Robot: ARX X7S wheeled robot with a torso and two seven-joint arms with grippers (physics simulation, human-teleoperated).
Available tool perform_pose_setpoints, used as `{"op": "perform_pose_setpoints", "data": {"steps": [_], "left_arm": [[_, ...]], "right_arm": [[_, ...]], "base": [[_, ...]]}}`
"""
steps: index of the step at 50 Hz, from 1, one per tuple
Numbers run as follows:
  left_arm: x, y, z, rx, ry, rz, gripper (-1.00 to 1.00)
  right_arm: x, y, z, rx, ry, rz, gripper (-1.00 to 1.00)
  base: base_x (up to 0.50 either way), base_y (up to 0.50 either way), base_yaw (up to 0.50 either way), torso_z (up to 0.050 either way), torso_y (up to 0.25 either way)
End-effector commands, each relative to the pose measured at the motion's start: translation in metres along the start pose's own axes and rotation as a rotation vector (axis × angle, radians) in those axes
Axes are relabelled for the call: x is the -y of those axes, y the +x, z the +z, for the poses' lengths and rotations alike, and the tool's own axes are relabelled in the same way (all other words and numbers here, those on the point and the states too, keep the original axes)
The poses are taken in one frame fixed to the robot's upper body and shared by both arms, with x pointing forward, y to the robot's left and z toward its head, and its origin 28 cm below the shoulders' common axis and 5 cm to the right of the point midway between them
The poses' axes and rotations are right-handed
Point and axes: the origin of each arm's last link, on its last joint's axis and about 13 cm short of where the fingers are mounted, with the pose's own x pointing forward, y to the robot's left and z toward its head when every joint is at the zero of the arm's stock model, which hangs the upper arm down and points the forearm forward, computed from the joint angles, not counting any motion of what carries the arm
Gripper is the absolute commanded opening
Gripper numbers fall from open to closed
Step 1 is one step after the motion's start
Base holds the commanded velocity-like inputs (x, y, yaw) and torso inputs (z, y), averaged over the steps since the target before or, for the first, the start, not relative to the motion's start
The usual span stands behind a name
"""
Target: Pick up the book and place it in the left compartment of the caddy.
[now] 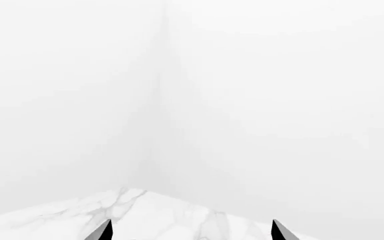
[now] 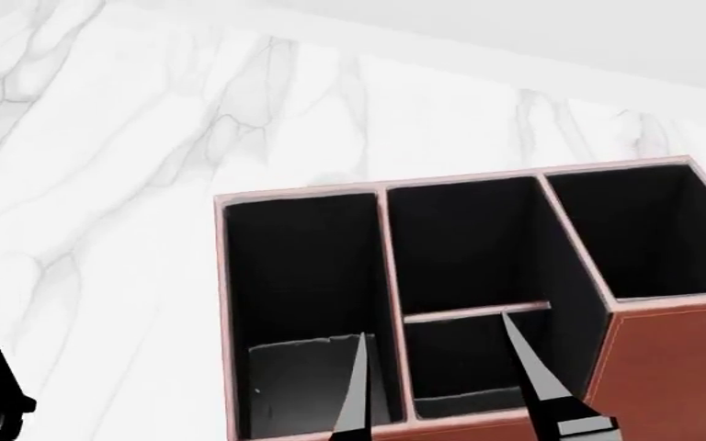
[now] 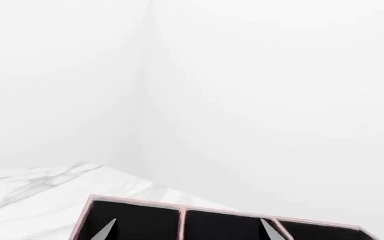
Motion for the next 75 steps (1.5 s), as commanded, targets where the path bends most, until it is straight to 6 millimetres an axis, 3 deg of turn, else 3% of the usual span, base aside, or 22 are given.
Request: {"op": "perform_pose_setpoints", "data": {"steps": [1,19,40,59,75], "left_arm": [[-0.016,0.015,0.000,0.008,0.028,0.180,1.00],[-0.039,0.054,-0.008,-0.017,0.061,0.364,1.00],[-0.056,0.095,-0.016,-0.059,0.117,0.338,1.00],[-0.072,0.102,-0.039,-0.189,0.073,0.434,1.00],[-0.072,0.105,-0.050,-0.270,-0.015,0.489,1.00]], "right_arm": [[0.000,0.000,-0.001,-0.003,-0.010,0.002,1.00],[0.000,-0.001,0.001,-0.002,-0.005,0.003,1.00],[-0.001,0.000,0.002,0.002,-0.002,0.007,1.00],[-0.001,-0.001,0.002,0.000,-0.001,0.008,1.00],[-0.001,-0.001,0.001,0.000,-0.001,0.008,1.00]], "base": [[0.00,0.00,0.00,0.000,0.000],[0.00,0.00,0.00,0.000,0.000],[0.00,0.00,0.00,0.000,0.000],[0.00,0.00,0.00,0.000,0.000],[0.00,0.00,0.00,0.000,0.000]]}}
